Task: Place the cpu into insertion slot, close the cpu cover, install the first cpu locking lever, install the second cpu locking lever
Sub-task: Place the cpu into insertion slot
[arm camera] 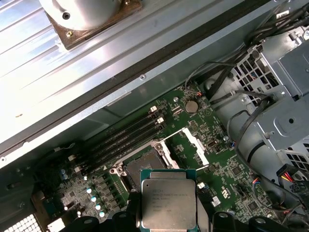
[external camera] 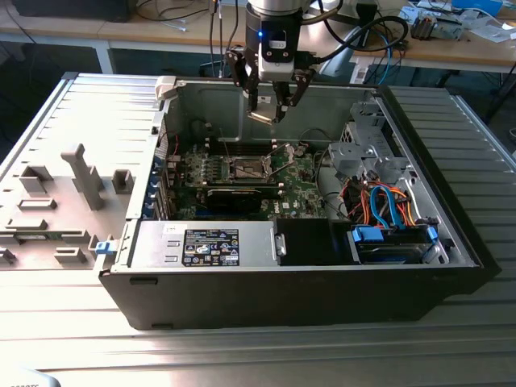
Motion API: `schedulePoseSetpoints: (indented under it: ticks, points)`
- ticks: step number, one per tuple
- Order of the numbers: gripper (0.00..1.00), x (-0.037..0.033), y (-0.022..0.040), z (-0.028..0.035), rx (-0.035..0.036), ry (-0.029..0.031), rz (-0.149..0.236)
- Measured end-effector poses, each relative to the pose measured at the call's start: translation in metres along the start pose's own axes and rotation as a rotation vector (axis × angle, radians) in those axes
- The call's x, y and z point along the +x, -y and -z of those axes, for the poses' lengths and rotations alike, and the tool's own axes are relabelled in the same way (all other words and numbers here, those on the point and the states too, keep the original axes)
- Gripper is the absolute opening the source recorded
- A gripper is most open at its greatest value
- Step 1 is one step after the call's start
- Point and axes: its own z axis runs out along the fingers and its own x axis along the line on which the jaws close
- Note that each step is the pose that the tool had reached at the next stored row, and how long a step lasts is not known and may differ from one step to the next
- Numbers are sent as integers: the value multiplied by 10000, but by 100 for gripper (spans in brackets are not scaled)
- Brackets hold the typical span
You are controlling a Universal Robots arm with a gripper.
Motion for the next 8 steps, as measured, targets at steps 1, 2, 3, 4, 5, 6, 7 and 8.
schedulePoseSetpoints:
  ticks: [1,2,3,4,5,6,7,8]
  points:
    - [54,0,0,0,1,1,-3]
    - [54,0,0,0,1,1,-11]
    - [54,0,0,0,1,1,-15]
    - [54,0,0,-1,0,1,-18]
    - [54,0,0,-2,0,2,-23]
    - [54,0,0,-3,0,2,-25]
    - [54,0,0,-3,1,2,-24]
    - [54,0,0,-3,1,2,-24]
